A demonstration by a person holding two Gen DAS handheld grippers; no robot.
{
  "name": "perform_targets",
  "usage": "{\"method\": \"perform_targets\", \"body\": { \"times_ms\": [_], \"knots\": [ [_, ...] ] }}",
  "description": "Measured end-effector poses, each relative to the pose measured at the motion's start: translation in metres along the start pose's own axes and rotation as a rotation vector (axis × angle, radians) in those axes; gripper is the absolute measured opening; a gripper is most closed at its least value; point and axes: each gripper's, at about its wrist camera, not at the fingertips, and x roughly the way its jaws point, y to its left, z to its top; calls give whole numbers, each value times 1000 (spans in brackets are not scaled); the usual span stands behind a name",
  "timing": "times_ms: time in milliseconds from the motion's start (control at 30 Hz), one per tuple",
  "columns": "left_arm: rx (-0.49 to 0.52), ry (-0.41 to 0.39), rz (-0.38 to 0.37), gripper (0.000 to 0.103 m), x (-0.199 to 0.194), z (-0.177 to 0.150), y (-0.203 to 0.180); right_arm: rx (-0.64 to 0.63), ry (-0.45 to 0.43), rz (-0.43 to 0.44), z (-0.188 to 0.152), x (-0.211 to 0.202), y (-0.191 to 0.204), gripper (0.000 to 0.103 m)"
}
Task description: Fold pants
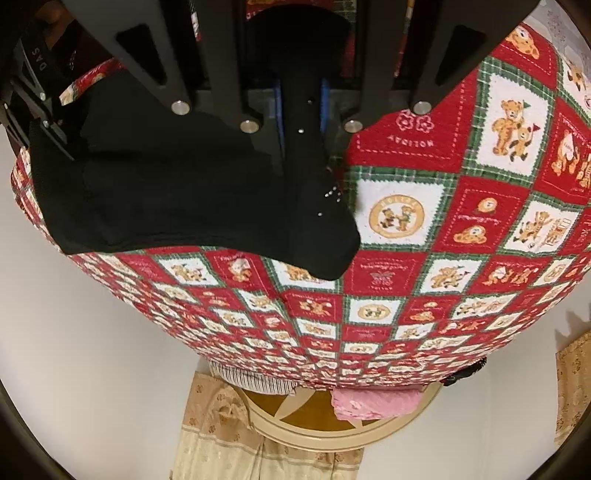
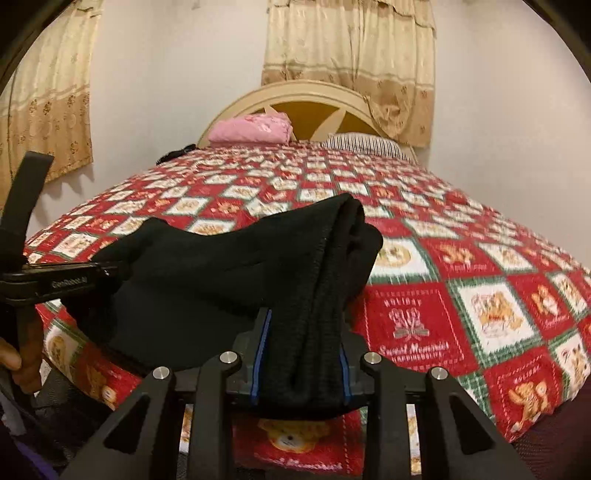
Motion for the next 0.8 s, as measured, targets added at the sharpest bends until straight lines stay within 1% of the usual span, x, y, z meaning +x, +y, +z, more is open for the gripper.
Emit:
{"method": "perform_targets", "body": {
  "times_ms": [133,233,467,567,700,800],
  "knots": [
    [-11,-15,13,15,-5,4,8,3,-20,24,13,2,10,31],
    [-17,-42,45,15,-9,9,19,12,-31,57,23,8,22,30],
    [-71,-87,107,15,-18,19,60,-11,-61,141,47,22,62,30],
    [-101,-116,146,15,-25,25,81,-42,-73,184,59,30,85,30],
    [-123,-157,225,15,-36,32,111,-72,-76,256,77,51,119,30],
    [-146,-167,274,15,-39,37,134,-96,-71,300,88,68,144,30]
  ]
}}
